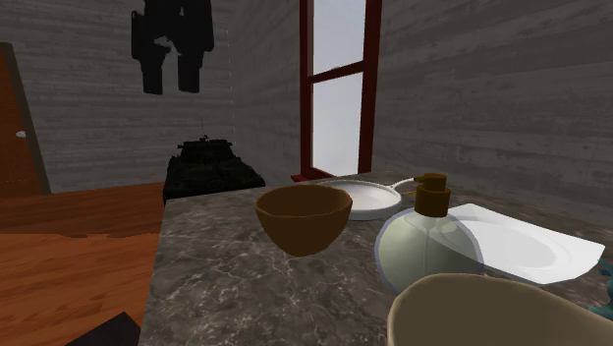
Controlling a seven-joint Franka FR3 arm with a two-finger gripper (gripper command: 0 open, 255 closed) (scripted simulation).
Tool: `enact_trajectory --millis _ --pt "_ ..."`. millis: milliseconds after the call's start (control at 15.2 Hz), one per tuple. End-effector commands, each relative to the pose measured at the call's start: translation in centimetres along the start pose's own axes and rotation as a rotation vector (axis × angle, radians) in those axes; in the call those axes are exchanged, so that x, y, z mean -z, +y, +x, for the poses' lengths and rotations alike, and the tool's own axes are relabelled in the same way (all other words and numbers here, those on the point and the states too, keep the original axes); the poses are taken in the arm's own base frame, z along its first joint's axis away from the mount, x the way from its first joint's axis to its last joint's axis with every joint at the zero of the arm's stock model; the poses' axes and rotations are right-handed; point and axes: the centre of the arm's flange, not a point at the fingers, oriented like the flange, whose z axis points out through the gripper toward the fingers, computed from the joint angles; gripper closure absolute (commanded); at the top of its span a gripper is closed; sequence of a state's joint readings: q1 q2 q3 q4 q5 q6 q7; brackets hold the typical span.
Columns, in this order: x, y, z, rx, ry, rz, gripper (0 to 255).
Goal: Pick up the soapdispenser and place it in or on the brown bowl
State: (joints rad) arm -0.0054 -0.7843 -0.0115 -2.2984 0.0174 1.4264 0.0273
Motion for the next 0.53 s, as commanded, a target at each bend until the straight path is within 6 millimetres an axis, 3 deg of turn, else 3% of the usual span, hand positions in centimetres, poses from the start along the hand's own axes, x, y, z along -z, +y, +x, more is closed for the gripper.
enact_trajectory --millis 0,462 --pt "0.0 0.0 0.0 0.0 0.0 0.0 0" --pt "-2.2 7.6 4.0 0.011 0.029 -0.015 0"
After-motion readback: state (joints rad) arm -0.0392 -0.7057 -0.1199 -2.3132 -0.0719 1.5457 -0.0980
